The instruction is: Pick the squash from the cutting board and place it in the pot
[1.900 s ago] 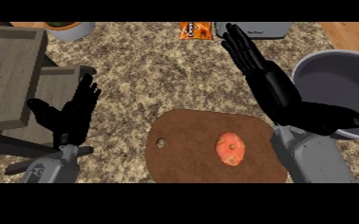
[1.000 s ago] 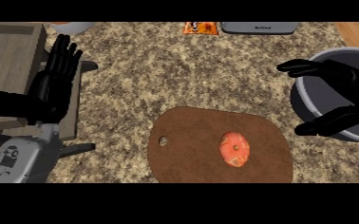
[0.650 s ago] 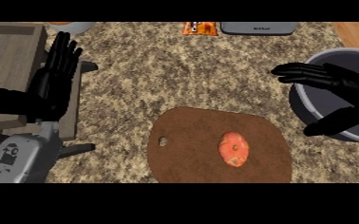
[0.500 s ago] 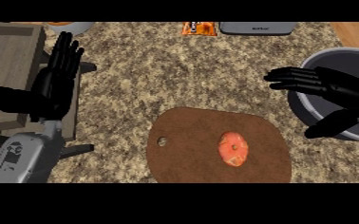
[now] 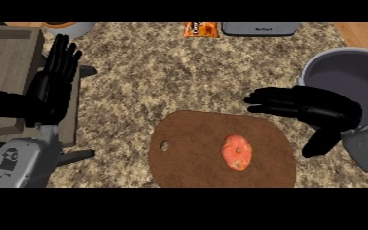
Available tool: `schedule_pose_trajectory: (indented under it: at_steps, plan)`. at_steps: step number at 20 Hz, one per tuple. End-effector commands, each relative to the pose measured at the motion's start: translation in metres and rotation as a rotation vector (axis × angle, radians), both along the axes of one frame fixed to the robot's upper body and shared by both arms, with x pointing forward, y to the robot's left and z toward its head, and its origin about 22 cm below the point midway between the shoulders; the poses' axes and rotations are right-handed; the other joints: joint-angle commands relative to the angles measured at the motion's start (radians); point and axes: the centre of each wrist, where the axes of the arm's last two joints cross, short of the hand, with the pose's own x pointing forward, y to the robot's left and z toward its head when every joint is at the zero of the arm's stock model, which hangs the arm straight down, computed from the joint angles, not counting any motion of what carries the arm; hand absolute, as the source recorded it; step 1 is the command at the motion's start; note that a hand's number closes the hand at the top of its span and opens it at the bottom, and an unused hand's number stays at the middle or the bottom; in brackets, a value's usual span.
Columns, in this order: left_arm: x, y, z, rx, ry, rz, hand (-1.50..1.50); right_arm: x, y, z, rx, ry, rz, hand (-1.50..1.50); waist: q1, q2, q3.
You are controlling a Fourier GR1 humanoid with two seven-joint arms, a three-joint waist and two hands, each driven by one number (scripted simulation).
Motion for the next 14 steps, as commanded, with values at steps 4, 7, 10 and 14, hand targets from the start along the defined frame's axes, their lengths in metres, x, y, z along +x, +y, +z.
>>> schedule_pose_trajectory:
  at_steps: [4,7,10,14]
  plan:
    - [0.010,-0.002,-0.006,-0.002,-0.006,-0.003,0.00,-0.006,0.021,-0.020,-0.094,0.093,0.017,-1.50,-0.003,0.001,0.000]
    - [-0.005,0.007,0.000,0.006,0.002,0.019,0.00,0.000,0.040,-0.040,-0.122,0.097,0.023,-1.50,0.005,0.001,0.000]
    - [0.011,0.007,0.004,0.014,-0.012,0.027,0.00,-0.005,0.032,-0.037,-0.099,0.065,0.048,-1.50,-0.003,0.001,0.000]
    - [-0.007,-0.014,0.007,0.014,-0.006,0.013,0.00,-0.030,0.036,-0.063,-0.038,0.053,0.067,-1.50,-0.003,0.000,0.000]
